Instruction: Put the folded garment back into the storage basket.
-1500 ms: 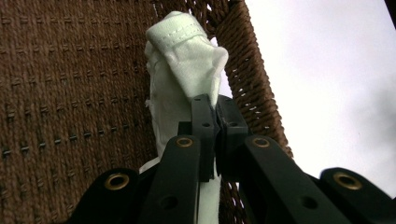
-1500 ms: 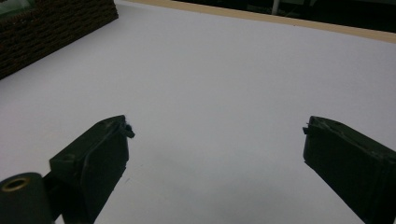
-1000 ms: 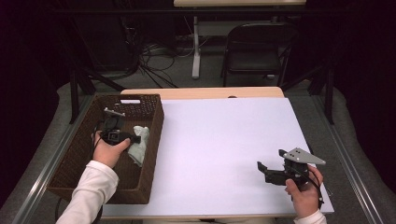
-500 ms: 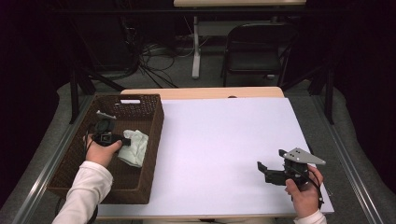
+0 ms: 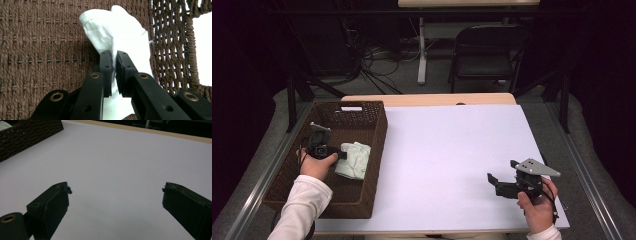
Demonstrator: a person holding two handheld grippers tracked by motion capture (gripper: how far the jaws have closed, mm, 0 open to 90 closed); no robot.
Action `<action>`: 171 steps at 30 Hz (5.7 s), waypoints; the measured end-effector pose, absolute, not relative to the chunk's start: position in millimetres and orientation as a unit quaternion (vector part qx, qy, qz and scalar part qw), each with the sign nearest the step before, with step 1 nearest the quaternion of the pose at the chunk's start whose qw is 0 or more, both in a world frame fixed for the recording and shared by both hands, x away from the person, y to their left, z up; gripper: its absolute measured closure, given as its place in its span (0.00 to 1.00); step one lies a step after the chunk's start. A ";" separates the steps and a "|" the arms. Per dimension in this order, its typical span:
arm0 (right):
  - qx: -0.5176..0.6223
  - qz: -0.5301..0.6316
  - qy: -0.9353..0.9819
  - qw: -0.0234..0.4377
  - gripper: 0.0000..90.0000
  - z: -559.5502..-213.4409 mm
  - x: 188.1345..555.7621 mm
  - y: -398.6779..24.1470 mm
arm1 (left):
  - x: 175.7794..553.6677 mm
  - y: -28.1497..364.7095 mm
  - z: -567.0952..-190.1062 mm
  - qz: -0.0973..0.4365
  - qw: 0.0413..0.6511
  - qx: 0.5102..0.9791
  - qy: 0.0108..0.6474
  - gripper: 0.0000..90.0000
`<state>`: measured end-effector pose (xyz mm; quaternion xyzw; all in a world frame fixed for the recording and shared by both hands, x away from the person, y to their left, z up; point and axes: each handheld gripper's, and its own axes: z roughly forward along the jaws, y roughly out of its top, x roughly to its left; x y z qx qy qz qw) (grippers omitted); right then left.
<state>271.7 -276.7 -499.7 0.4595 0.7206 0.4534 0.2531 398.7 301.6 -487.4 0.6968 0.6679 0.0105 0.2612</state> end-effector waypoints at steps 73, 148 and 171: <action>0.459 0.444 0.726 0.255 0.08 -500.6 272.4 -277.5 | 376.9 347.3 -459.7 0.169 0.323 0.628 0.688 0.11; 0.457 0.449 0.724 0.255 0.07 -500.0 271.9 -277.4 | 355.1 140.5 -415.0 0.099 0.407 0.797 0.435 0.01; 0.452 0.452 0.725 0.257 0.07 -499.2 271.6 -277.6 | 332.2 87.2 -456.3 0.073 0.430 0.819 0.373 0.01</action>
